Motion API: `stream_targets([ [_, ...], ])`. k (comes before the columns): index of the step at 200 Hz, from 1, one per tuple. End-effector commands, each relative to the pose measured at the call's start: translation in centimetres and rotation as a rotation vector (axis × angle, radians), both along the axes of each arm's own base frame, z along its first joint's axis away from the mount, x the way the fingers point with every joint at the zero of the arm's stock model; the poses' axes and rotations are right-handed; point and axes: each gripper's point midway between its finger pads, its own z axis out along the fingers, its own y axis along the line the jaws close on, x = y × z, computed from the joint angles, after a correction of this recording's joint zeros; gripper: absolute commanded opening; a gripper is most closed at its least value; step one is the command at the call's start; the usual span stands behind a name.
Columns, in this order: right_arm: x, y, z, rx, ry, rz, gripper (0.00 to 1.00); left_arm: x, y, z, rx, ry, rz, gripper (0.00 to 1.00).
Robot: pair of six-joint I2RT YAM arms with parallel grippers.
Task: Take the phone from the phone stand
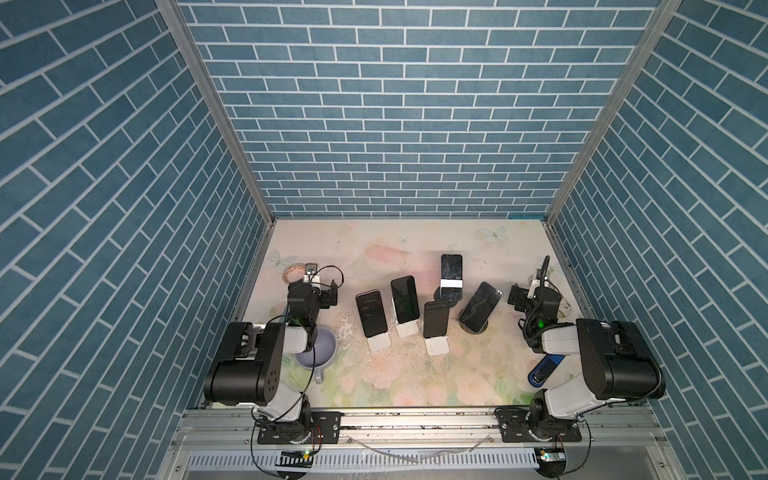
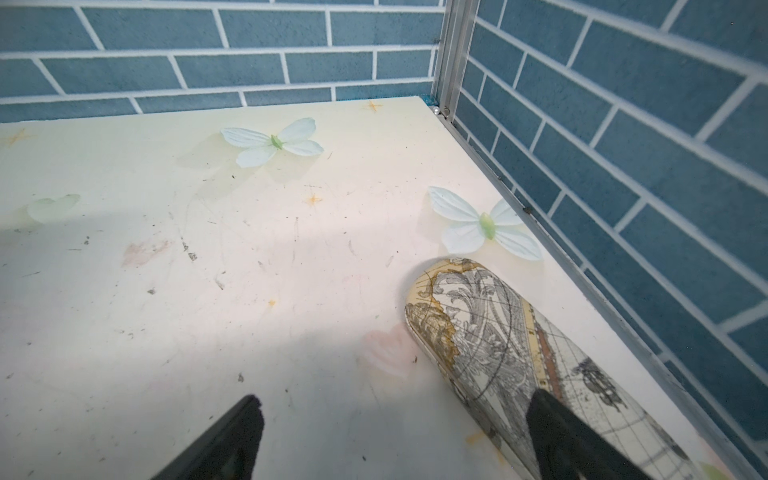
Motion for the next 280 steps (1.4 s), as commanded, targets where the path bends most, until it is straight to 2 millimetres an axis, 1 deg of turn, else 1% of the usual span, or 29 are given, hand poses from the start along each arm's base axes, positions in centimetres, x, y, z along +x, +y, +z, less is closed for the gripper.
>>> stream_targets([
  [1, 0.9, -0.2, 2.7, -0.006, -0.055, -0.014, 0.99, -0.2, 0.5, 1.5, 0.005, -0.034, 0.024, 1.0],
  [10, 0.7, -0.4, 3.0, -0.009, -0.045, -0.026, 0.99, -0.3, 0.6, 1.8, 0.005, -0.029, 0.029, 1.0],
  [28, 0.5, -0.8, 4.2, -0.015, -0.047, -0.049, 0.99, -0.2, 0.8, 2.7, 0.006, -0.013, 0.043, 1.0],
  [41, 0.4, -0.4, 5.0, -0.014, -0.046, -0.025, 0.99, -0.2, 1.2, 3.5, 0.009, 0.004, 0.066, 1.0],
  [62, 0.3, 0.2, 6.9, -0.009, -0.061, 0.006, 0.99, -0.3, 1.8, 5.5, 0.005, 0.007, 0.104, 1.0],
  [68, 0.2, 0.3, 7.5, -0.007, -0.067, 0.006, 0.99, -0.4, 2.1, 6.0, 0.005, 0.008, 0.123, 1.0],
  [75, 0.0, 0.2, 7.9, -0.001, -0.055, 0.0, 0.99, -0.5, 2.5, 6.7, -0.002, 0.013, 0.153, 1.0],
  [76, 0.1, 0.2, 8.2, 0.0, -0.063, -0.001, 0.99, -0.6, 2.6, 6.8, -0.004, 0.013, 0.157, 1.0],
  [83, -0.2, 0.2, 8.5, 0.01, -0.044, -0.011, 0.99, -0.7, 2.8, 7.5, -0.012, 0.012, 0.176, 1.0],
  [103, -0.7, 0.3, 9.7, 0.046, -0.004, -0.038, 0.99, -1.7, 3.4, 9.4, -0.037, -0.025, 0.24, 1.0],
  [115, -1.0, 0.6, 10.2, 0.06, 0.024, -0.05, 0.99, -2.8, 4.5, 10.6, -0.069, -0.069, 0.34, 1.0],
  [127, -1.6, 0.9, 10.5, 0.054, 0.065, -0.072, 0.99, -4.0, 5.1, 11.2, -0.159, -0.099, 0.422, 1.0],
  [142, -2.5, 1.2, 11.3, 0.043, 0.108, -0.11, 0.99, -4.6, 4.5, 11.5, -0.257, -0.06, 0.425, 1.0],
  [153, -3.1, 1.6, 11.7, 0.043, 0.133, -0.122, 0.99, -5.0, 3.9, 11.5, -0.293, -0.012, 0.418, 1.0],
  [168, -4.0, 1.9, 12.2, 0.073, 0.16, -0.142, 0.99, -5.5, 2.8, 11.8, -0.268, 0.036, 0.41, 1.0],
  [173, -4.4, 1.9, 12.3, 0.089, 0.17, -0.151, 0.99, -5.8, 2.4, 11.5, -0.245, 0.061, 0.406, 1.0],
  [175, -4.5, 2.0, 12.4, 0.096, 0.172, -0.155, 0.99, -5.7, 2.2, 12.2, -0.243, 0.052, 0.403, 1.0],
  [178, -4.8, 2.0, 12.5, 0.104, 0.18, -0.161, 0.99, -5.8, 1.9, 12.5, -0.234, 0.057, 0.399, 1.0],
  [193, -5.8, 2.0, 13.0, 0.146, 0.203, -0.191, 0.99, -6.3, 0.7, 13.0, -0.202, 0.092, 0.378, 1.0],
  [222, -7.7, 2.2, 14.2, 0.206, 0.231, -0.221, 0.99, -6.9, -1.7, 13.3, -0.252, 0.182, 0.31, 1.0],
  [248, -8.5, 3.2, 15.0, 0.253, 0.238, -0.203, 0.99, -8.0, -2.9, 13.2, -0.258, 0.248, 0.328, 1.0],
  [269, -8.7, 3.8, 14.8, 0.273, 0.248, -0.186, 0.99, -9.2, -4.0, 13.4, -0.232, 0.265, 0.361, 1.0],
  [280, -8.6, 4.0, 14.5, 0.278, 0.253, -0.181, 0.99, -9.8, -5.0, 13.4, -0.229, 0.258, 0.363, 1.0],
])
